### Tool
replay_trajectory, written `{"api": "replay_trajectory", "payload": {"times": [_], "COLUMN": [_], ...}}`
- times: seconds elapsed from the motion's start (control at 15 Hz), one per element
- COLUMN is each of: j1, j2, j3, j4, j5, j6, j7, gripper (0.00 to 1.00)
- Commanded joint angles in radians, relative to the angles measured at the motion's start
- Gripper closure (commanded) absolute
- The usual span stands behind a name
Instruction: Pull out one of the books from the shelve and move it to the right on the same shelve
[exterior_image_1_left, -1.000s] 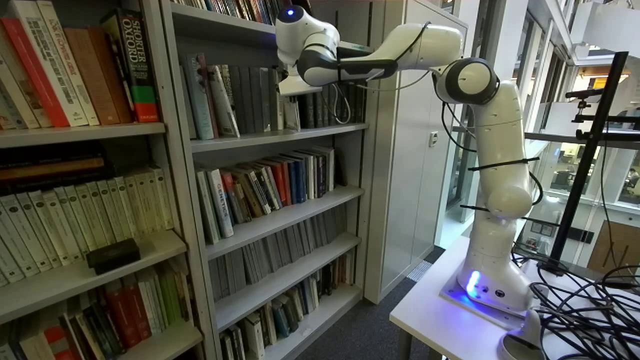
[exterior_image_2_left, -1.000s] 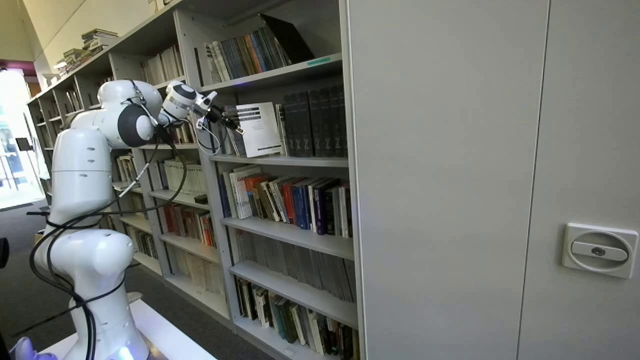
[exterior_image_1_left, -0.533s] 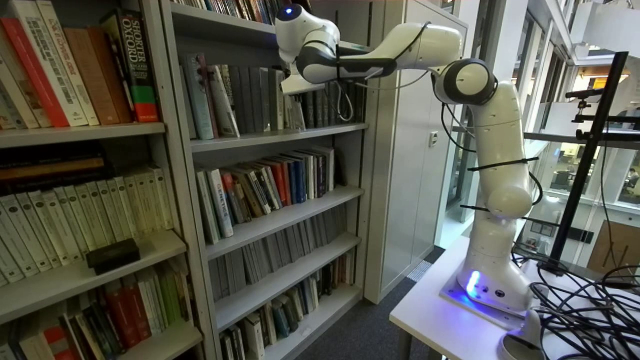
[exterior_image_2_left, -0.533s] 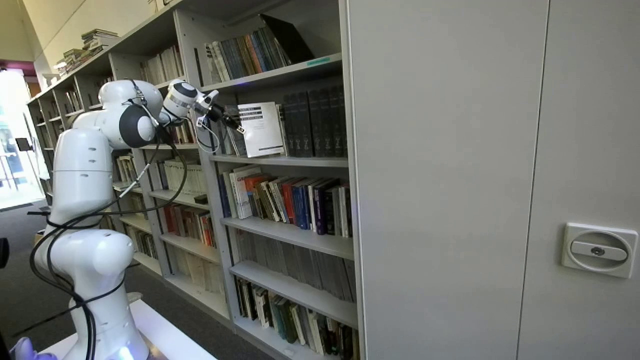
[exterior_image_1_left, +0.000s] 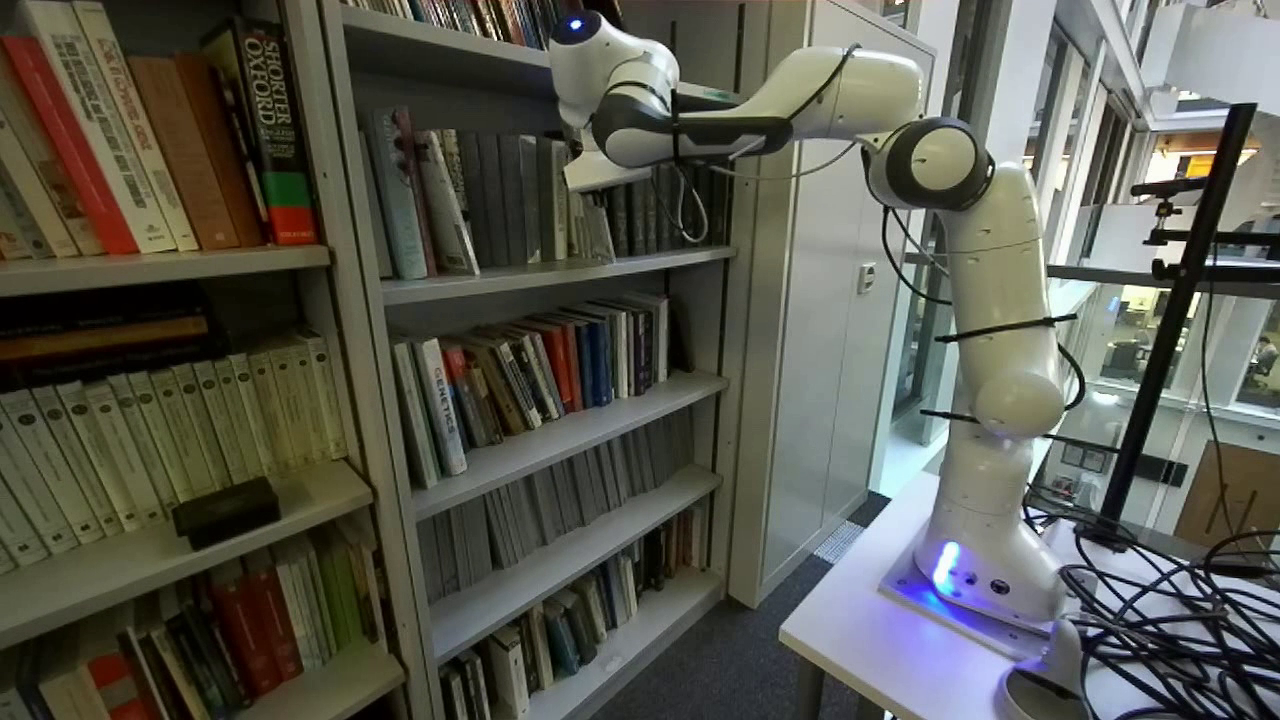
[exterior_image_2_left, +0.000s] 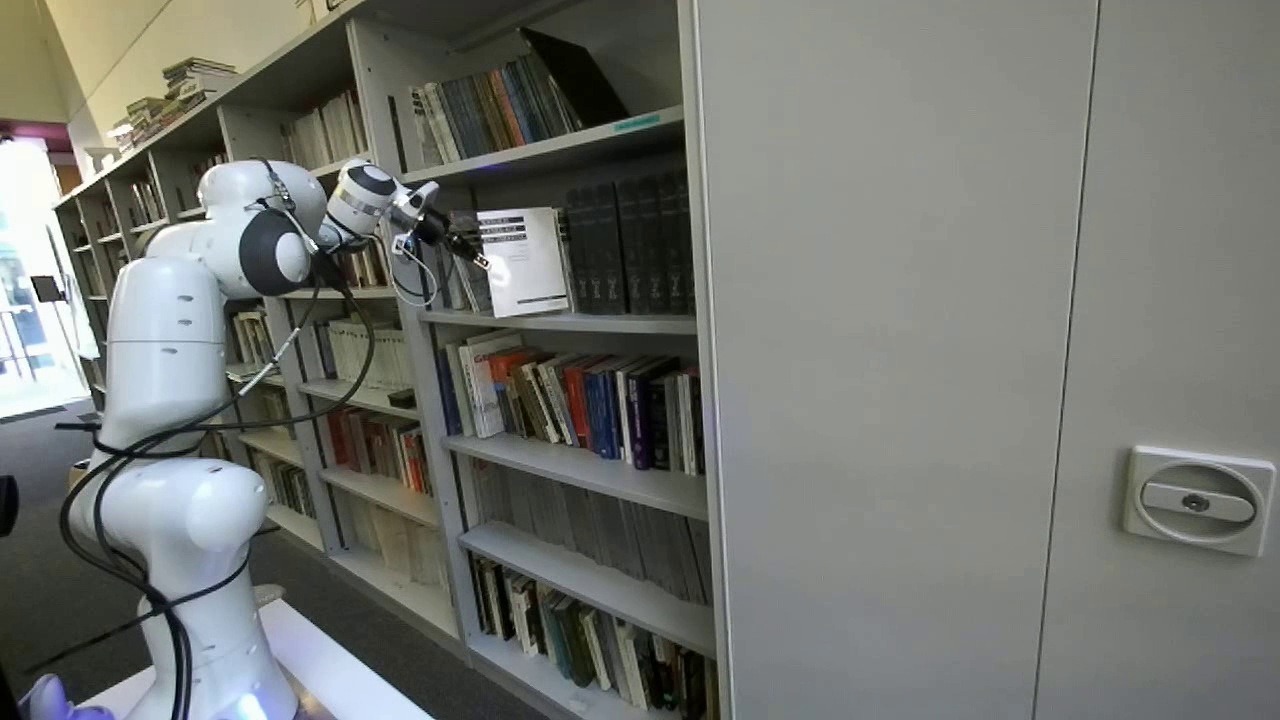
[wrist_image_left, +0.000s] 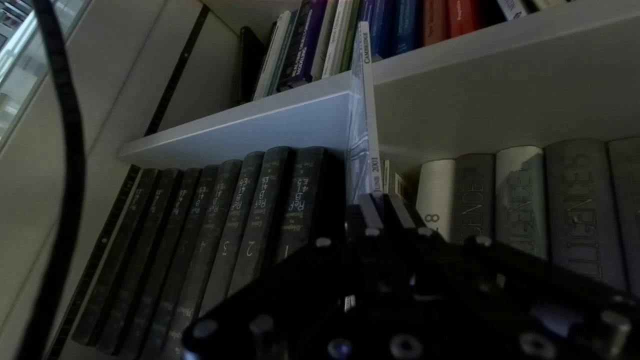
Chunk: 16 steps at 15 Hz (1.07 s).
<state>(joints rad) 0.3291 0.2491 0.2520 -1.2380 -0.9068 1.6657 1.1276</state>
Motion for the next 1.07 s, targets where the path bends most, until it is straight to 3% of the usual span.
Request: {"api": "replay_trajectory", "payload": {"times": [0.0,1.0], "j1": [0.0,-0.011], "j2": [0.0,0.016], "j3": [0.0,-0.02], "j4": [0.0,0.037], "j5": [0.0,-0.013], "j6": [0.0,-0.029], "j7": [0.0,0.02], "gripper": [0.93,0.98]}}
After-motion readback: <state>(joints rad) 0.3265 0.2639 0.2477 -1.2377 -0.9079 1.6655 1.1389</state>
